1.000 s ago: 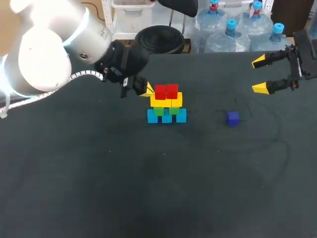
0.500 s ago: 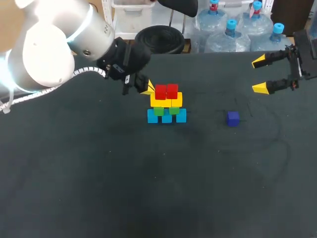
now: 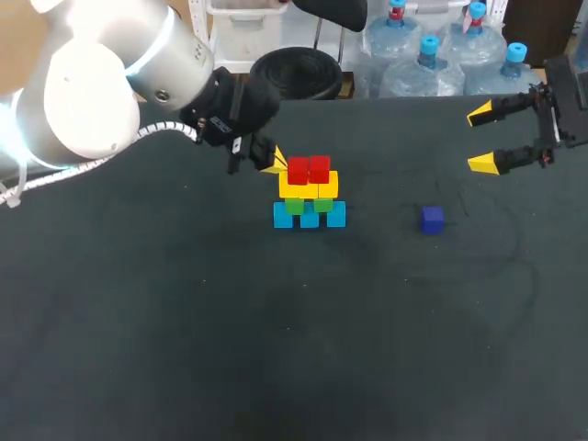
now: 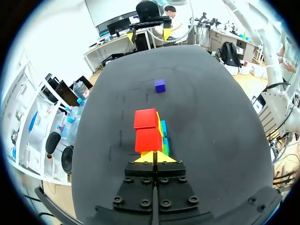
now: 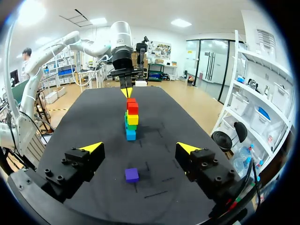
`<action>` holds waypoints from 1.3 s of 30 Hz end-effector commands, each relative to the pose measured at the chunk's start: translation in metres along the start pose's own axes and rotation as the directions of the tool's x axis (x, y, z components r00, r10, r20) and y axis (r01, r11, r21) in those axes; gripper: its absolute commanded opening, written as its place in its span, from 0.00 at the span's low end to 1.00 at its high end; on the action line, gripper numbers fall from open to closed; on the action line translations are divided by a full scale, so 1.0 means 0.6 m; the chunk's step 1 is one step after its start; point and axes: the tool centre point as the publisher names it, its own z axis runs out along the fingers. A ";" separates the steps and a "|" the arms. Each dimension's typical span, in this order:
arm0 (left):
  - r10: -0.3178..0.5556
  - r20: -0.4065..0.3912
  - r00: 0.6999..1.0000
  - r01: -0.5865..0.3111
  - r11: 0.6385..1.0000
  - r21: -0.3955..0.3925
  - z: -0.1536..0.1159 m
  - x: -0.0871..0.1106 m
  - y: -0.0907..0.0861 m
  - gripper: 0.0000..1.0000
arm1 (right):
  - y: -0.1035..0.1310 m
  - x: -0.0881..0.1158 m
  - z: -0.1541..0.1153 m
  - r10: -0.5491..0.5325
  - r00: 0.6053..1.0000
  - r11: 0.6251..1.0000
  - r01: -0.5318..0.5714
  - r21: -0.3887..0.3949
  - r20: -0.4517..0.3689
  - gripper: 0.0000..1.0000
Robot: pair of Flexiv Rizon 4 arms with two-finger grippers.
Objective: Place the blue cubes, place green cubes on the blue cubes, place the yellow cubes on the green cubes, then place the red cubes on the yellow cubes, and place purple cube on the red cubes.
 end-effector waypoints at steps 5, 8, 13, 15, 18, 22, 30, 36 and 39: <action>-0.001 -0.007 1.000 0.001 1.000 0.002 0.001 -0.001 0.002 0.00 | 0.000 0.000 0.001 -0.001 1.000 1.000 0.001 0.000 0.001 1.00; 0.000 -0.008 1.000 0.000 1.000 0.003 0.002 -0.002 0.001 0.00 | 0.000 0.000 0.001 -0.001 1.000 1.000 0.001 0.000 0.001 1.00; 0.003 -0.007 1.000 -0.003 1.000 0.005 0.004 -0.005 0.000 0.00 | 0.000 0.000 0.001 -0.001 1.000 1.000 0.001 0.000 0.001 1.00; 0.005 -0.009 1.000 -0.005 1.000 0.005 0.004 -0.006 0.000 0.00 | 0.000 0.000 0.001 -0.001 1.000 1.000 0.001 0.000 0.001 1.00; 0.007 -0.009 1.000 -0.007 1.000 0.005 0.004 -0.006 0.000 0.00 | 0.000 0.000 0.001 -0.001 1.000 1.000 0.001 0.000 0.001 1.00; 0.008 -0.010 1.000 -0.008 1.000 0.006 0.004 -0.007 -0.001 0.00 | 0.000 0.000 0.001 -0.001 1.000 1.000 0.001 0.000 0.001 1.00; 0.007 -0.011 1.000 -0.007 1.000 0.005 0.004 -0.007 -0.001 0.00 | 0.000 0.000 0.001 -0.001 1.000 1.000 0.001 0.000 0.001 1.00; 0.009 -0.011 1.000 -0.009 1.000 0.005 0.004 -0.007 0.000 0.00 | 0.000 0.000 0.001 -0.001 1.000 1.000 0.001 0.000 0.001 1.00; 0.008 -0.010 1.000 -0.008 1.000 0.004 0.004 -0.007 0.000 0.00 | 0.000 0.000 0.001 -0.001 1.000 1.000 0.001 0.000 0.001 1.00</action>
